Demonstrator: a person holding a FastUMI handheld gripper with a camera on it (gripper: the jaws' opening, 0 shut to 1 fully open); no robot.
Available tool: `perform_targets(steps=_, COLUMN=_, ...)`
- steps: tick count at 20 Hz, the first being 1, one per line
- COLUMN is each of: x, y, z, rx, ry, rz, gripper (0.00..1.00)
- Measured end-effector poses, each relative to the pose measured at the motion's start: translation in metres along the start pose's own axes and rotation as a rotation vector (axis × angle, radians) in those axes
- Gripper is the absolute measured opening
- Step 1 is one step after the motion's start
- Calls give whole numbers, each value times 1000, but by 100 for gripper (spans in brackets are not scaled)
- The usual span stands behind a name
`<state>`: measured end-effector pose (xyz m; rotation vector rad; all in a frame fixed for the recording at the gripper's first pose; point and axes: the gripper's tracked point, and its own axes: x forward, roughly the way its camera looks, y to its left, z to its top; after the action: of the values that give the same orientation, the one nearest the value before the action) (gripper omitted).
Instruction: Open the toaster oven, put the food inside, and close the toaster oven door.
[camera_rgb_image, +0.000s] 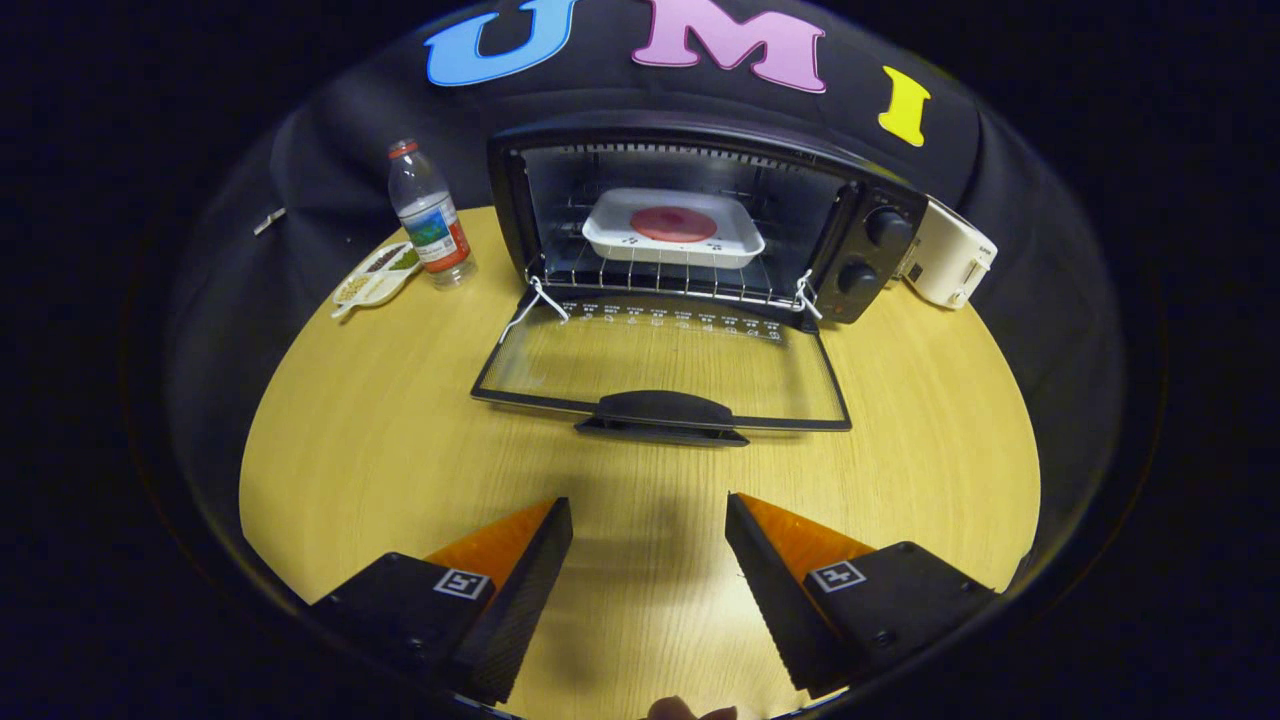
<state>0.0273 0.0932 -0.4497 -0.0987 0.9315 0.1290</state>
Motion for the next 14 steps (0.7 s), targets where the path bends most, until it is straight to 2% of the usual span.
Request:
perform_targets(steps=8, x=47, y=11, z=13, rx=-29, ry=21, rz=-50, gripper=100)
perform_targets(steps=11, x=52, y=12, z=15, rx=84, ry=71, rz=-46, gripper=99)
perform_targets(steps=14, x=43, y=11, z=24, rx=149, ry=63, rz=-39, gripper=100)
